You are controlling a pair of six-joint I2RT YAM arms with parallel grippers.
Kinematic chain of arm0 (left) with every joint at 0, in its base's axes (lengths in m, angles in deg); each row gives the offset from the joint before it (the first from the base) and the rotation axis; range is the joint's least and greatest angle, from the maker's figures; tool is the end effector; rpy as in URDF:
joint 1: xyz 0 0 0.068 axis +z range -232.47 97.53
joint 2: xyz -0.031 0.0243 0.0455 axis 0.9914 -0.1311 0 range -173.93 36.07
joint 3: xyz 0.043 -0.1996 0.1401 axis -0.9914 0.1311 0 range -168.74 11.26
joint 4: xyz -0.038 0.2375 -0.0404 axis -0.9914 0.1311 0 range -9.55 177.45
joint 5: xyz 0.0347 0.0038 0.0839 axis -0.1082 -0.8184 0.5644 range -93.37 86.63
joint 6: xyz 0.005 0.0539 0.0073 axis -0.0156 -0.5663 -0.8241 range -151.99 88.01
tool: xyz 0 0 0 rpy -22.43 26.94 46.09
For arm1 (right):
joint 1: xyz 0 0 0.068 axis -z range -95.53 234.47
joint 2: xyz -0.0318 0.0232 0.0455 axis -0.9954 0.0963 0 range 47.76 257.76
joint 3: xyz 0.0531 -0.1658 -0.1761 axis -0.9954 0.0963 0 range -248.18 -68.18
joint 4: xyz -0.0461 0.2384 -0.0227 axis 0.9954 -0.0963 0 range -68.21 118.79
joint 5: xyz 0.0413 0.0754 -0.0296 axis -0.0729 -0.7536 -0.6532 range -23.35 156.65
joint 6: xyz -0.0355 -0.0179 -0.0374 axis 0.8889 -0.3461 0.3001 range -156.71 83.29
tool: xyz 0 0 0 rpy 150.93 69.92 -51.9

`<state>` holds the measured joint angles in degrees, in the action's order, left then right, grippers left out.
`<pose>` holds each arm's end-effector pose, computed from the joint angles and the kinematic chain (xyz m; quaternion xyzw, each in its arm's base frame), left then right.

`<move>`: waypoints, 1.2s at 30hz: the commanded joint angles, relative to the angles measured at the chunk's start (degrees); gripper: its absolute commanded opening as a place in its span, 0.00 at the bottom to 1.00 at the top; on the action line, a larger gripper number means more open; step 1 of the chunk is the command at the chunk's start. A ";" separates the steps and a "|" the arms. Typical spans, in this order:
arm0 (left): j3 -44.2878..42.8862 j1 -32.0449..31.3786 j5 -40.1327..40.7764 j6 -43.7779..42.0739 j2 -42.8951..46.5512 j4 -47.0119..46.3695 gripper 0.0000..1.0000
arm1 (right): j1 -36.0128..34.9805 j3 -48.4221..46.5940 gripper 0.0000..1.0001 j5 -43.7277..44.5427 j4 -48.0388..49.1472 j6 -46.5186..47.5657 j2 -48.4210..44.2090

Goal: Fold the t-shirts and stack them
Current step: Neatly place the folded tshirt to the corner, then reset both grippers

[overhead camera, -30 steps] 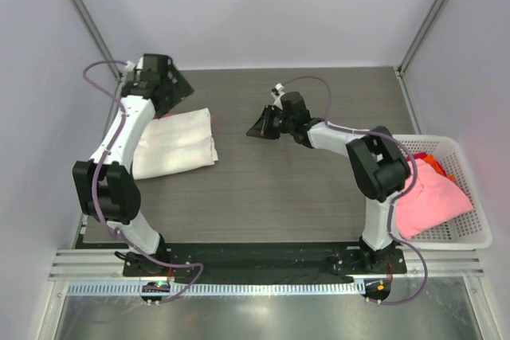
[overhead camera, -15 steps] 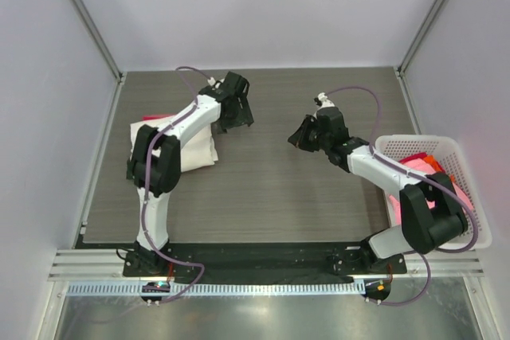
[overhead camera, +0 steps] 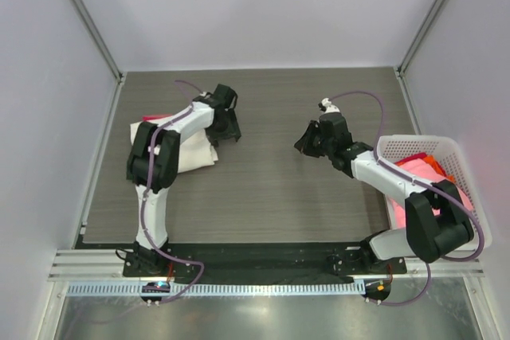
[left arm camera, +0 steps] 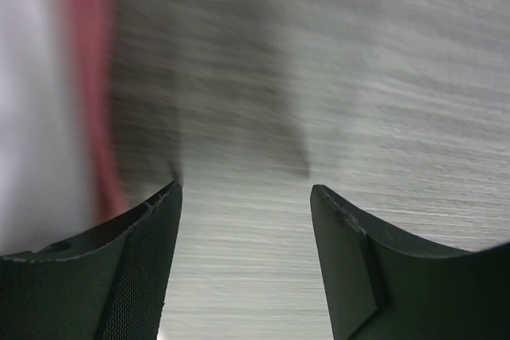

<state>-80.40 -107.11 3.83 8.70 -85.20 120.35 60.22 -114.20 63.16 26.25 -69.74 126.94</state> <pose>0.3731 -0.1661 0.1539 -0.1481 0.9710 -0.0437 0.1828 0.2609 0.1201 0.2091 0.0542 0.8879 0.2424 0.3873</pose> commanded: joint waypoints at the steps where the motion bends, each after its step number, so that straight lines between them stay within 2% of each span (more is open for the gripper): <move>1: 5.51 6.96 -3.50 -2.19 4.28 -4.12 0.67 | 0.08 0.49 0.03 1.55 0.44 0.87 -2.71; 8: 15.53 16.98 -4.39 -2.72 10.78 -7.82 0.68 | 0.26 0.58 0.03 2.43 -0.09 0.69 -3.77; 10: 18.00 17.09 -4.39 -3.15 12.46 -9.49 0.68 | 0.43 0.75 0.03 3.22 -0.27 0.69 -4.47; 14: 22.21 14.55 -4.13 -2.28 18.60 -11.50 0.73 | 0.61 1.28 0.02 7.78 -1.49 0.95 -6.92; 16: 25.37 12.00 -2.29 -2.01 24.57 -12.56 0.79 | 0.61 2.16 0.02 9.54 -2.02 1.57 -9.72; 17: 27.39 8.59 -1.41 -2.45 27.03 -15.35 0.81 | 0.61 2.77 0.03 9.81 -2.02 2.09 -10.79; 18: 29.41 6.38 -0.44 -2.80 33.67 -17.12 0.84 | 0.61 3.56 0.04 10.34 -1.85 2.36 -12.28; 19: 31.34 4.01 1.04 -3.68 36.78 -18.79 0.95 | 0.69 6.00 0.06 10.78 -1.24 3.15 -13.77; 20: 35.19 -0.19 3.50 -4.12 40.38 -20.20 0.99 | 0.61 7.51 0.11 12.17 -0.28 3.76 -17.35; 21: 36.36 -1.97 4.83 -4.39 45.46 -21.60 1.00 | 0.61 8.92 0.15 12.88 -0.09 4.12 -19.13; 24: 41.19 -5.24 6.34 -3.60 52.26 -22.32 1.00 | 0.69 14.02 0.29 13.59 -0.27 7.10 -26.07; 25: 42.69 -5.24 5.90 -2.99 56.28 -22.84 0.99 | 0.61 16.12 0.40 13.42 -0.53 8.68 -27.74; 26: 44.70 -5.50 5.28 -2.11 58.32 -24.15 1.00 | 0.61 16.92 0.59 12.72 -1.66 9.04 -29.15; 28: 54.88 -5.59 1.60 -2.71 66.38 -34.23 1.00 | 0.61 19.11 0.73 9.74 -1.94 8.17 -32.85; 29: 59.01 -5.59 0.80 -3.15 69.47 -40.63 1.00 | 0.52 20.08 0.99 7.99 0.41 8.60 -33.82; 30: 64.70 -5.68 0.80 -3.51 72.20 -43.21 0.99 | 0.61 21.05 1.00 8.49 1.31 8.43 -35.22; 33: 72.99 -5.59 2.46 -7.44 80.13 -48.06 1.00 | 0.52 23.69 1.00 12.34 4.11 7.99 -35.58; 36: 75.57 -5.59 5.80 -8.44 83.21 -49.04 1.00 | 0.52 26.59 1.00 13.15 8.60 8.43 -33.83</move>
<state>-5.32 -112.77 6.22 3.06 -4.46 81.14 60.70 -89.39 73.85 27.27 -62.34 92.23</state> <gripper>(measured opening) 0.994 0.996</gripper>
